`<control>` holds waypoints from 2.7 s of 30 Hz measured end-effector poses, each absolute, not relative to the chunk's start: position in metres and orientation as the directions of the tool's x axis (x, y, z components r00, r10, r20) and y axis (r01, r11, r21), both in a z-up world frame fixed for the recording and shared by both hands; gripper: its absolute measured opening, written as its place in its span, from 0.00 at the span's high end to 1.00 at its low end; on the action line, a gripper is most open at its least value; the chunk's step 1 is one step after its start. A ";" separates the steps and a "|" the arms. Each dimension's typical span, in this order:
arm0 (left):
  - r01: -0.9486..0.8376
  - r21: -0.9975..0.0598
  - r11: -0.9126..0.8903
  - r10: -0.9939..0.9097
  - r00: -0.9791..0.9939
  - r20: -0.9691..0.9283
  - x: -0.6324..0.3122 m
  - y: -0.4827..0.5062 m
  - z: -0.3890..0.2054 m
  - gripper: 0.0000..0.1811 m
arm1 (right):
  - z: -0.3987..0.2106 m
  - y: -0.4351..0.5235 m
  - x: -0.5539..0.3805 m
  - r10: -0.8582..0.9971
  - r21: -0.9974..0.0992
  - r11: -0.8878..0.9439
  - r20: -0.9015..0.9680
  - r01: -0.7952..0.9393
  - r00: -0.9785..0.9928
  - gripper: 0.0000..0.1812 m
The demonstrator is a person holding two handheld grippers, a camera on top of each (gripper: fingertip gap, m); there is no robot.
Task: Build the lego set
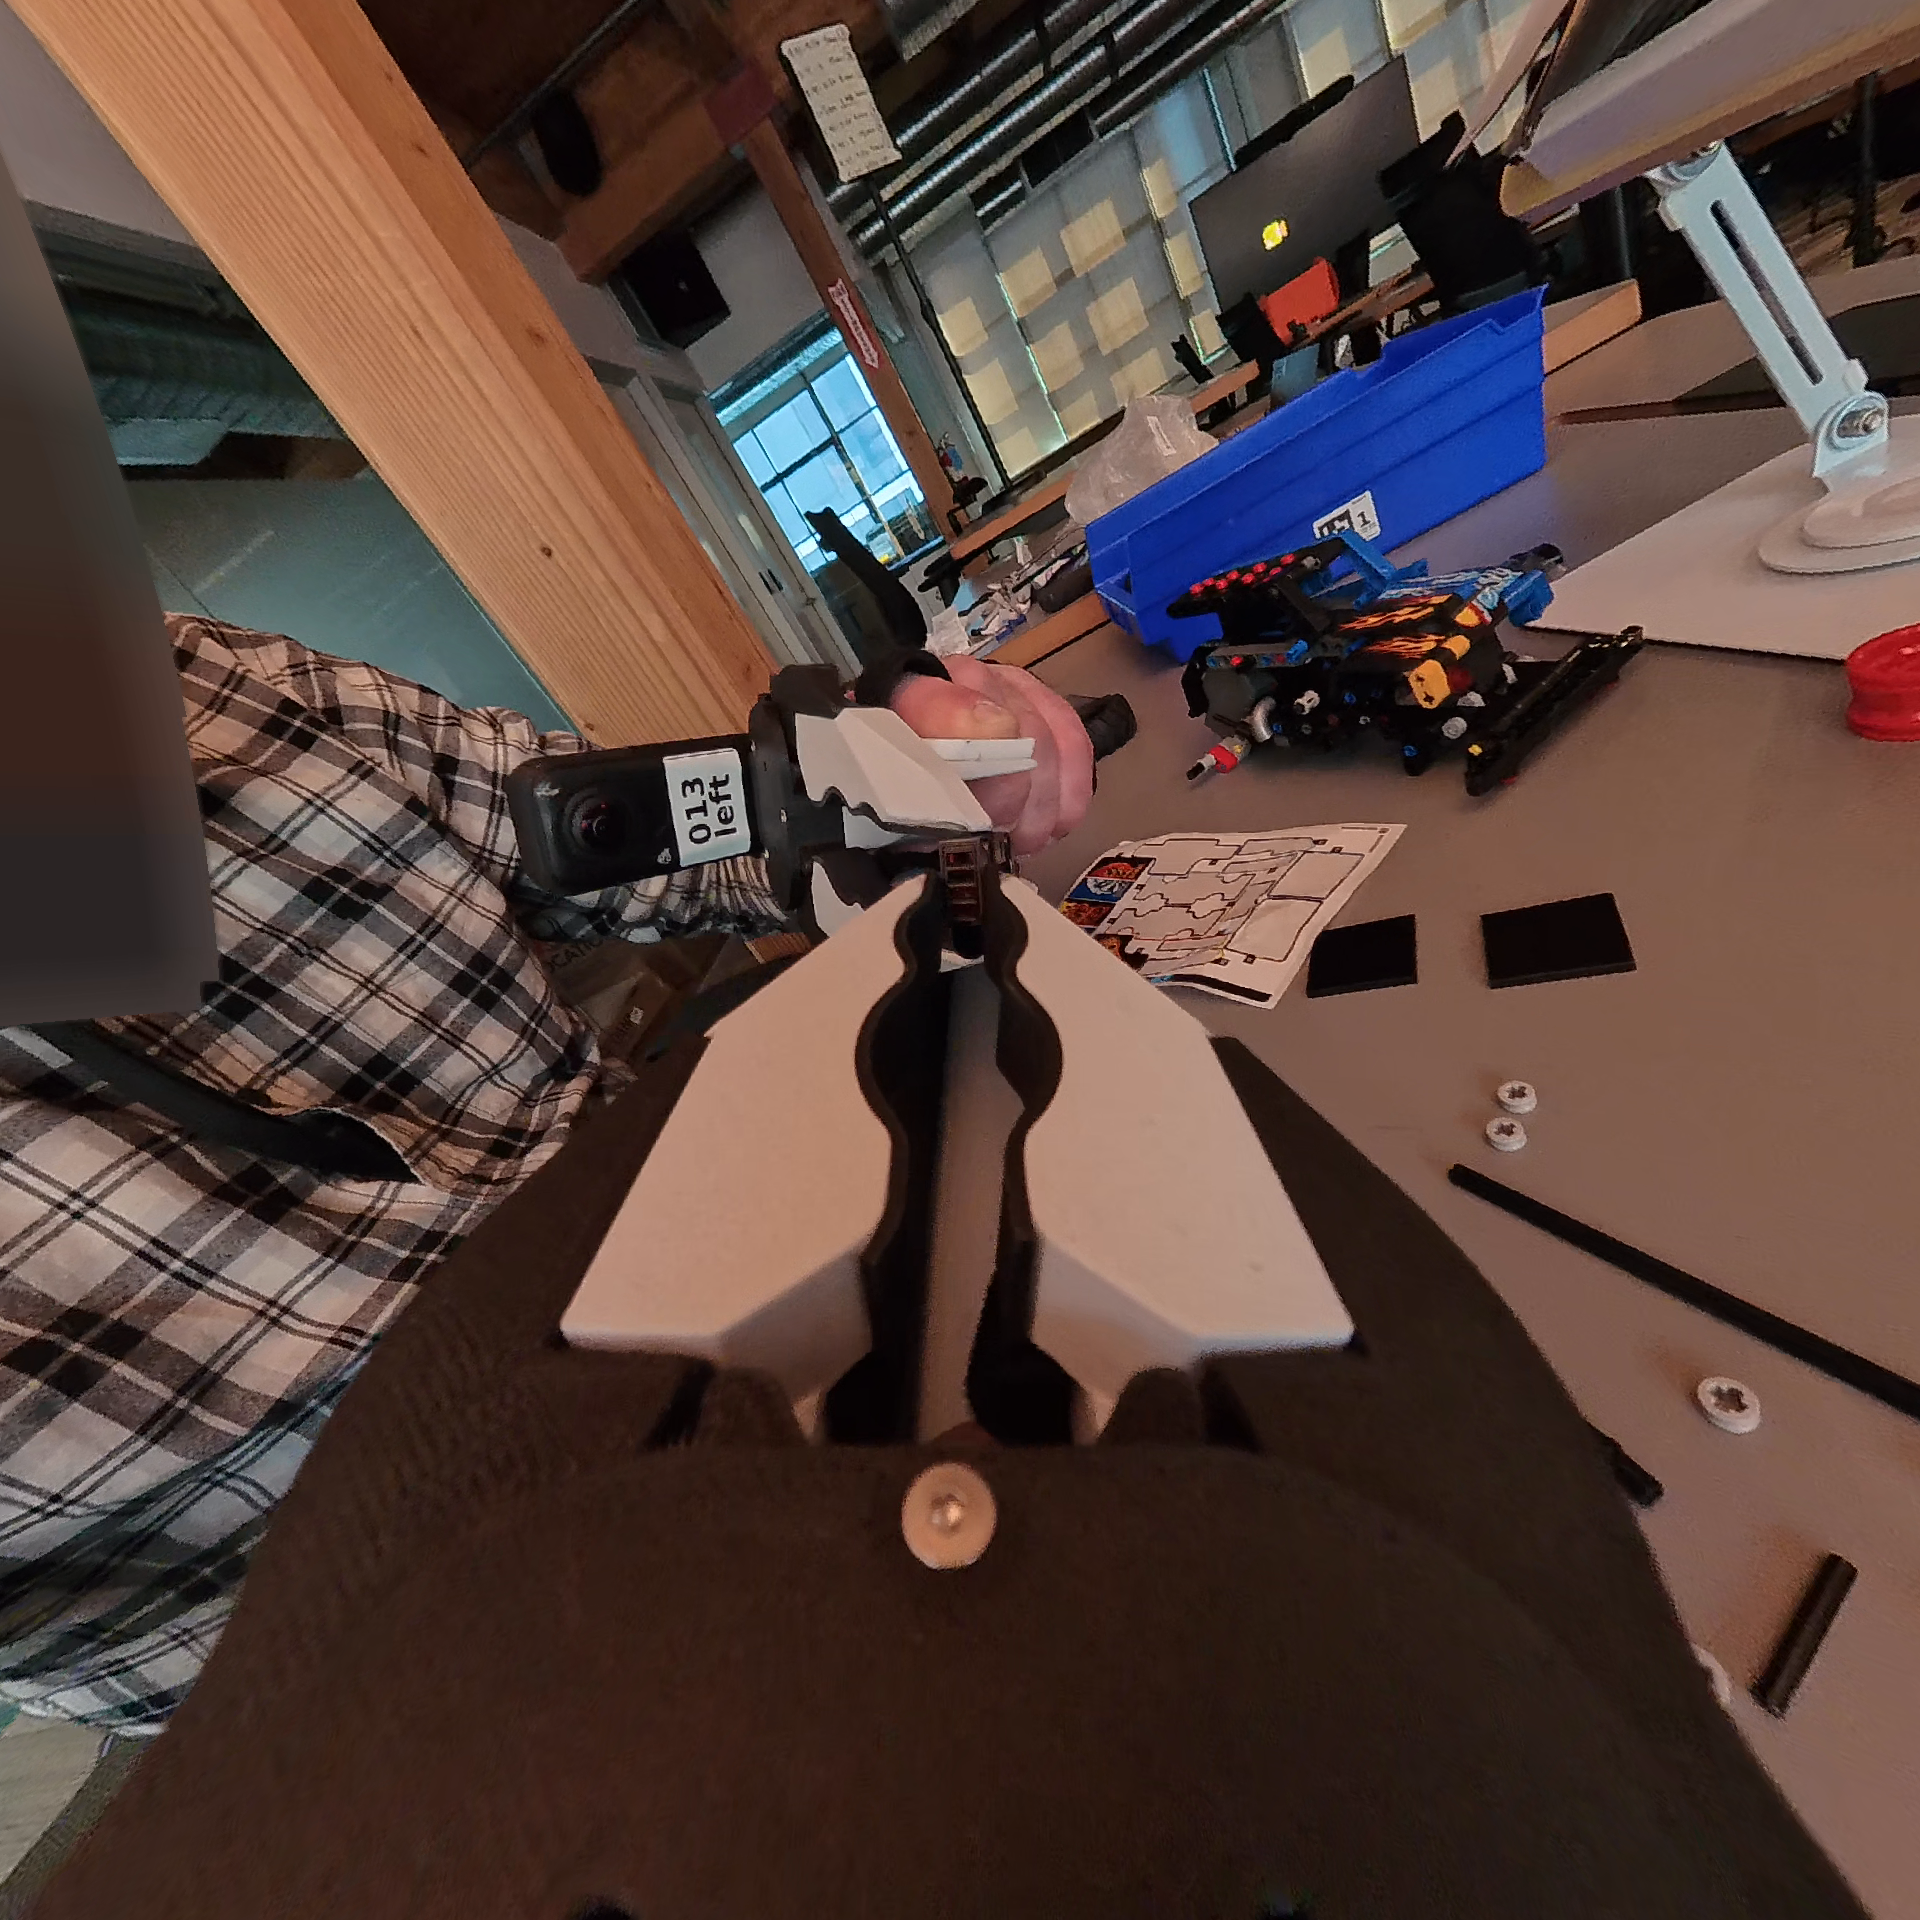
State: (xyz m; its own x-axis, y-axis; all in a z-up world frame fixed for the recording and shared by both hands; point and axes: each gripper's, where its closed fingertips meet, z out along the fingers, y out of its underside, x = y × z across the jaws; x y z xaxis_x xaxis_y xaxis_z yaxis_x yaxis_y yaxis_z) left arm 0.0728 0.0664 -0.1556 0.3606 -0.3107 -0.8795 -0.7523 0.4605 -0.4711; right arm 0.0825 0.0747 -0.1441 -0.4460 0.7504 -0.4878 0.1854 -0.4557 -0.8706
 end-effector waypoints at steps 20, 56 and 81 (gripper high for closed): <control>-0.818 -0.350 0.457 -0.272 0.247 -0.930 0.075 0.067 -0.170 0.88 | -0.161 0.075 0.083 0.809 -0.891 -0.372 -0.449 0.260 -0.379 0.97; -0.812 -0.397 0.428 -0.293 0.291 -0.911 0.074 0.073 -0.168 0.88 | -0.156 0.078 0.079 0.832 -0.906 -0.367 -0.421 0.210 -0.362 0.97; -0.760 -0.528 0.379 -0.358 0.406 -0.841 0.067 0.081 -0.166 0.88 | -0.155 0.088 0.076 0.828 -0.890 -0.418 -0.456 0.185 -0.326 0.97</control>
State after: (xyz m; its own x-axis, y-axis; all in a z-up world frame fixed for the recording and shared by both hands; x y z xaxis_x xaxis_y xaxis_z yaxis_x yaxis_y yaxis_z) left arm 0.0674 0.0811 -0.1658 0.4061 -0.3579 -0.8408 -0.7596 0.3793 -0.5283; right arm 0.0765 0.0878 -0.1552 -0.3258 0.8280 -0.4564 0.1852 -0.4175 -0.8896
